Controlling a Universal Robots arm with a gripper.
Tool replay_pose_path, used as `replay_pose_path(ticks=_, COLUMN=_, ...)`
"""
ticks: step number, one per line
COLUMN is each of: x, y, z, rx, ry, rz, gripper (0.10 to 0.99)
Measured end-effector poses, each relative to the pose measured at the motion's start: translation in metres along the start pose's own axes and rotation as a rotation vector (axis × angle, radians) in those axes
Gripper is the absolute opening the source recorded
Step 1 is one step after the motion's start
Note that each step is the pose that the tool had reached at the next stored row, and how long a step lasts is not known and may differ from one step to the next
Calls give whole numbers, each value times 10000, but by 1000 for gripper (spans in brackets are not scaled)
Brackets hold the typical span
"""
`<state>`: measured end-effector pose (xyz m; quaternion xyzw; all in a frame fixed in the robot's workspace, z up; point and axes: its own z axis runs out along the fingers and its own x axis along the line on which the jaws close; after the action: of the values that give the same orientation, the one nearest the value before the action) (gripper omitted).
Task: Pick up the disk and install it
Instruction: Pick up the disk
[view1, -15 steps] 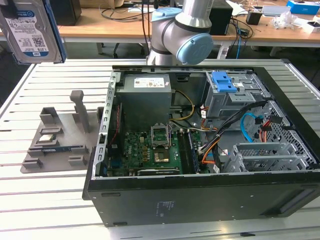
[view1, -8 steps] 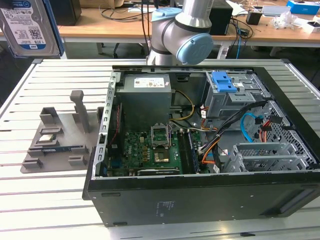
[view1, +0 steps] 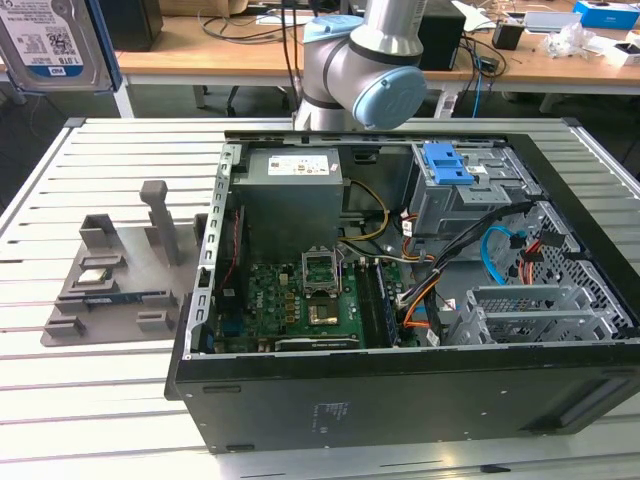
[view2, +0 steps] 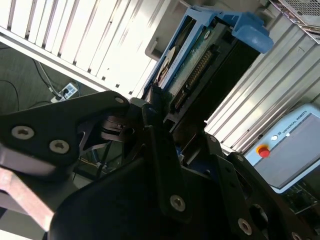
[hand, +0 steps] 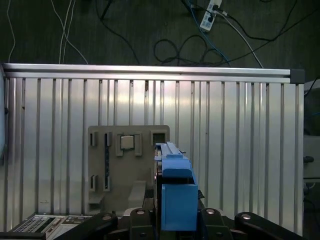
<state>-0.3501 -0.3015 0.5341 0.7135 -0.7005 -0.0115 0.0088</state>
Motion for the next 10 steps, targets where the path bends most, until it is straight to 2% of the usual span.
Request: replay_pose_path(ticks=10, x=-4, y=7, z=-248, rx=0, ry=0, rz=0, gripper=365)
